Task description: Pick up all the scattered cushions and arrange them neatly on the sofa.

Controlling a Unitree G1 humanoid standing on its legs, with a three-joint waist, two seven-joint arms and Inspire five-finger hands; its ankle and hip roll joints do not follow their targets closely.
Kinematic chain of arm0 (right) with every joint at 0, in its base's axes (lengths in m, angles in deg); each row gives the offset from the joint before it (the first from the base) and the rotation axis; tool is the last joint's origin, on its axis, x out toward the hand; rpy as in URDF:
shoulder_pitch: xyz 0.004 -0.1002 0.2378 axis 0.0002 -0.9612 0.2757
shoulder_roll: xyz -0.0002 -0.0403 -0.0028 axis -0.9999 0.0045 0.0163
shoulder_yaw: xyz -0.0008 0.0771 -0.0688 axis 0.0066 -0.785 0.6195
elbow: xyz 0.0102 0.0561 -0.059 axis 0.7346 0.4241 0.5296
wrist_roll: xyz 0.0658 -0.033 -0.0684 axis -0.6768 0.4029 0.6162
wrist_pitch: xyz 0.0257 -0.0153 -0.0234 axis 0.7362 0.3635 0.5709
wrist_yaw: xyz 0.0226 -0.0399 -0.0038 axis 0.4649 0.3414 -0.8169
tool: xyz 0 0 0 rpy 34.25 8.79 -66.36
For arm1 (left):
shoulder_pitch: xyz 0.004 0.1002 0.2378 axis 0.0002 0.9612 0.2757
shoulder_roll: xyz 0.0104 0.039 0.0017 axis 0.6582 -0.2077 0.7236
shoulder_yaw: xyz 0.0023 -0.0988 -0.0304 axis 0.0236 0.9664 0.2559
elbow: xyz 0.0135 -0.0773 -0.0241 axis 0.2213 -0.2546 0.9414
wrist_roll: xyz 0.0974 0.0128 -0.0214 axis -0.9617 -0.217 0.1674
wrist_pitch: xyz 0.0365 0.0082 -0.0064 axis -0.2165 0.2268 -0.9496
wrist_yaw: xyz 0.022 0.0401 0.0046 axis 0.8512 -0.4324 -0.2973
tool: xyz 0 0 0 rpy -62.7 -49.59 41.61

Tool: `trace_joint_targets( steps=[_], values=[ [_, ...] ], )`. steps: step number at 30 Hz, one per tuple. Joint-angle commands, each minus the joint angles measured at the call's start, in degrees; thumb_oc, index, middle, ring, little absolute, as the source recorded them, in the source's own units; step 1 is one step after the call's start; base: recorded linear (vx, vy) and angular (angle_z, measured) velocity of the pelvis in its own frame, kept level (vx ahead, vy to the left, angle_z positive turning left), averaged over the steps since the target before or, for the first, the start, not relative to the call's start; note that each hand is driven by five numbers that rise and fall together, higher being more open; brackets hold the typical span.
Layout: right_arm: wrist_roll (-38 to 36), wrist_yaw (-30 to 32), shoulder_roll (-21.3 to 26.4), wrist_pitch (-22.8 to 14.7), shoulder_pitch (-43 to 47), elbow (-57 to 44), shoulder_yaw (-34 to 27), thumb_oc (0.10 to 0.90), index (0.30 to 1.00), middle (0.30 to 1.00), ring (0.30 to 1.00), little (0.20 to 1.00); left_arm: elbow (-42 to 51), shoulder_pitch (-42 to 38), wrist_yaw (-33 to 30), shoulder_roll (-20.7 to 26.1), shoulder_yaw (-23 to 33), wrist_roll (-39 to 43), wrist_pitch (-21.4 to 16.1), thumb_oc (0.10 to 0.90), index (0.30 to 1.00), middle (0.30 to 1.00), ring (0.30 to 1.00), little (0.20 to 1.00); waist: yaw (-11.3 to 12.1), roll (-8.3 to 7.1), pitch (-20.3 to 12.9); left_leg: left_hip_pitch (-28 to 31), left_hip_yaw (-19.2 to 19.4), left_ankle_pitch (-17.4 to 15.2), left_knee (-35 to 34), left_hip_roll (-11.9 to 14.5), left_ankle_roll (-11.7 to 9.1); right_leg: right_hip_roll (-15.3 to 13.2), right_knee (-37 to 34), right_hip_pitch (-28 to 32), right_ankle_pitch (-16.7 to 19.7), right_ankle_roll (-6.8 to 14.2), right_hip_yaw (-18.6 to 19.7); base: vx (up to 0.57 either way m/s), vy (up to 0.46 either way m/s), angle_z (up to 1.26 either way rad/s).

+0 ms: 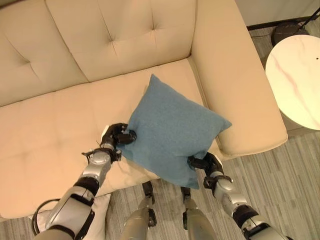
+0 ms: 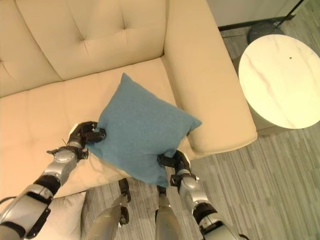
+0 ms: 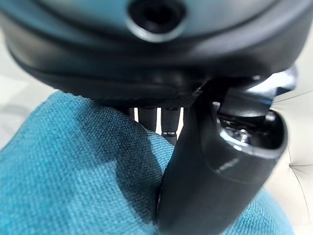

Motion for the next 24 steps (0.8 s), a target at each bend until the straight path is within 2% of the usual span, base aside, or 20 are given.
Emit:
trace_joint_targets(
  steps=[1, 5, 6, 8, 9, 12, 13, 20, 24],
  values=[
    [1.36, -5.84, -5.45, -3.54, 1.0, -11.87, 1.61, 0.4, 0.3, 0.3, 0.3, 0.3, 8.64, 1.37, 3.16, -7.66, -3.16, -3.07, -4.18, 0.4, 0.3, 0.3, 0.3, 0.3, -0.31, 0.5, -2.62, 0.13, -4.72, -11.38, 7.68, -1.33, -0.91, -2.41, 7.69, -3.66, -3.93, 1.2, -2.81, 0.05, -0.049, 0.14],
    [0.53, -6.76, -4.34, -3.39, -4.31, -14.88, -0.84, 0.4, 0.3, 0.3, 0.3, 0.3, 15.57, 7.6, 1.44, -8.63, -3.22, -6.19, -4.61, 0.4, 0.3, 0.3, 0.3, 0.3, -0.33, 1.68, -3.52, 5.01, -5.76, -10.85, 5.55, -1.25, -1.15, -1.79, 9.31, 0.26, -6.55, 0.63, -4.2, 0.07, -0.091, 0.23],
    [0.44, -7.64, -3.66, -3.22, -7.22, -16.56, -1.99, 0.4, 0.3, 0.3, 0.3, 0.3, 18.24, 11.2, 1.29, -8.7, -2.92, -7.46, -4.45, 0.4, 0.3, 0.3, 0.3, 0.3, -0.3, 2.27, -4.34, 7.26, -6.41, -10.34, 4.37, -1.0, -1.35, -1.41, 9.79, 2.28, -7.74, 0.3, -5.08, 0.07, -0.116, 0.19],
    [0.43, -7.97, -3.19, -3.21, -8.79, -17.6, -2.85, 0.4, 0.3, 0.3, 0.3, 0.3, 19.66, 13.01, 1.36, -8.61, -2.56, -7.64, -4.46, 0.4, 0.3, 0.3, 0.3, 0.3, -0.32, 2.56, -4.98, 8.09, -6.67, -9.91, 3.6, -0.9, -1.47, -1.23, 9.73, 3.11, -8.15, 0.15, -5.52, 0.06, -0.143, 0.16],
    [1.09, -8.06, -2.38, -3.41, -10.85, -19.27, -4.0, 0.4, 0.3, 0.3, 0.3, 0.3, 21.9, 16.09, 1.23, -8.87, -1.66, -7.42, -4.37, 0.4, 0.3, 0.3, 0.3, 0.3, -0.21, 3.2, -5.94, 9.86, -7.37, -9.02, 2.05, -0.74, -1.85, -0.99, 9.66, 4.91, -9.02, -0.1, -6.56, 0.06, -0.209, 0.23],
    [2.39, -7.7, -1.45, -3.74, -12.19, -21.14, -5.22, 0.4, 0.3, 0.3, 0.3, 0.3, 23.57, 18.42, 1.07, -8.87, -0.58, -6.66, -4.38, 0.4, 0.3, 0.3, 0.3, 0.3, 0.07, 3.68, -7.36, 10.79, -7.98, -7.87, 0.55, -0.37, -2.27, -0.51, 9.31, 6.22, -9.69, -0.44, -7.67, 0.04, -0.169, 0.3],
    [5.4, -6.79, 0.04, -4.62, -13.65, -24.68, -6.44, 0.4, 0.3, 0.3, 0.3, 0.3, 25.99, 20.84, 0.34, -8.66, 1.23, -5.87, -4.72, 0.4, 0.3, 0.3, 0.3, 0.3, 0.43, 4.01, -8.39, 12.1, -8.69, -6.73, -1.01, 0.26, -2.86, 0.05, 9.04, 7.75, -10.52, -0.92, -8.77, 0.04, -0.18, 0.2],
    [11.26, -4.57, 2.72, -6.55, -17.72, -33.58, -10.53, 0.4, 0.3, 0.3, 0.3, 0.3, 30.75, 24.32, -0.29, -8.55, 4.05, -5.5, -5.15, 0.4, 0.3, 0.3, 0.3, 0.3, 0.1, 3.76, -9.34, 12.41, -9.73, -4.99, -0.59, 2.3, -5.21, 1.51, 8.64, 11.03, -12.84, -2.67, -12.08, 0.0, -0.192, 0.35],
    [17.08, -3.71, 5.47, -7.73, -18.39, -39.22, -12.05, 0.4, 0.3, 0.3, 0.3, 0.3, 35.66, 27.82, 0.68, -7.39, 5.35, -6.75, -5.64, 0.4, 0.3, 0.3, 0.3, 0.3, 0.48, 2.47, -8.61, 11.69, -9.67, -7.06, 6.96, 3.19, -5.68, 2.05, 8.79, 13.91, -14.15, -4.23, -13.04, 0.01, -0.126, 0.27]
  ],
)
